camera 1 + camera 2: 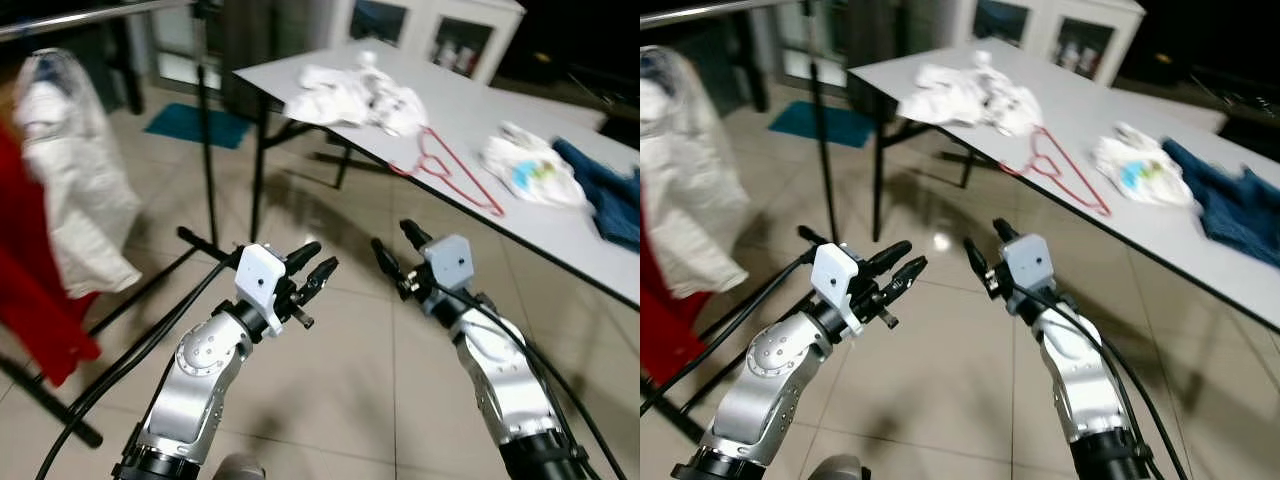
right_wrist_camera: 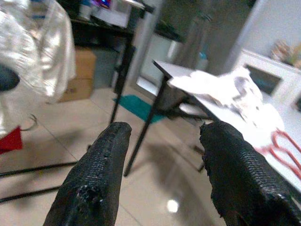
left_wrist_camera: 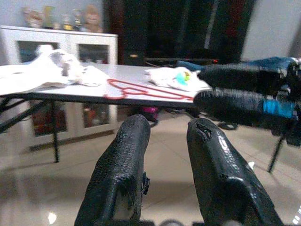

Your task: Hang hanger

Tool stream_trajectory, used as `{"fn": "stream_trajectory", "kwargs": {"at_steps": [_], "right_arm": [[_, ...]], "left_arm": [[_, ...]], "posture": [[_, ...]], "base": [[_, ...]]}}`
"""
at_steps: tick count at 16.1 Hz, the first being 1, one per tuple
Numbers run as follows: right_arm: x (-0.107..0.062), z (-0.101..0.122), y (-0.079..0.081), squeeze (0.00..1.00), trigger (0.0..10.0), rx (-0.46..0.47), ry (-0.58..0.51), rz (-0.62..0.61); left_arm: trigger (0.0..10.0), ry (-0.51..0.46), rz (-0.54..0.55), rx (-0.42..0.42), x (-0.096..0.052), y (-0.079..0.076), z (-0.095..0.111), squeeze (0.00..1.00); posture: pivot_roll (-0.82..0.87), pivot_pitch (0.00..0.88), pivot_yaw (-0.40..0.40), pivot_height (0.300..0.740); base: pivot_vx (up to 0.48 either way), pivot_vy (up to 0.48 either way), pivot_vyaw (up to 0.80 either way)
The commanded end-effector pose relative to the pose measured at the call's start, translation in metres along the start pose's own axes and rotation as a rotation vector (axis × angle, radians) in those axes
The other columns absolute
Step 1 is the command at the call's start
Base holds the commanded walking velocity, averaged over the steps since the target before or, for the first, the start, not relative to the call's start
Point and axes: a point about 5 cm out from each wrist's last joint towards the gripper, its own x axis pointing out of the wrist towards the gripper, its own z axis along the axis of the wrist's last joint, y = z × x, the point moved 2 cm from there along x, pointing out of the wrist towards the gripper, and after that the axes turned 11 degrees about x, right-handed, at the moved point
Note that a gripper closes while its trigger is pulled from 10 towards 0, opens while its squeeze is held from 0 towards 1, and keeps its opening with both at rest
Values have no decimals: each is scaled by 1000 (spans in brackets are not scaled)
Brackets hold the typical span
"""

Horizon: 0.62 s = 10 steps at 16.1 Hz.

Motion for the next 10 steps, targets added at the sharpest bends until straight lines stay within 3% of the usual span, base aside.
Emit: {"fn": "stream_trajectory", "kwargs": {"at_steps": [1,6,10], "right_arm": [[-3,3,-7,0,10000,-1,-13,-40],[-3,7,-12,0,10000,14,-38,-85],[-7,7,-25,0,10000,45,-48,-186]], "left_arm": [[10000,-25,-35,7,9,-3,7,0],[10000,-36,-35,2,15,-1,7,0],[10000,-33,-50,0,15,-4,6,0]], "posture": [[145,0,-92,723],[127,0,-83,723],[119,0,-68,723]], "base": [[0,0,0],[0,0,0],[0,0,0]]}}
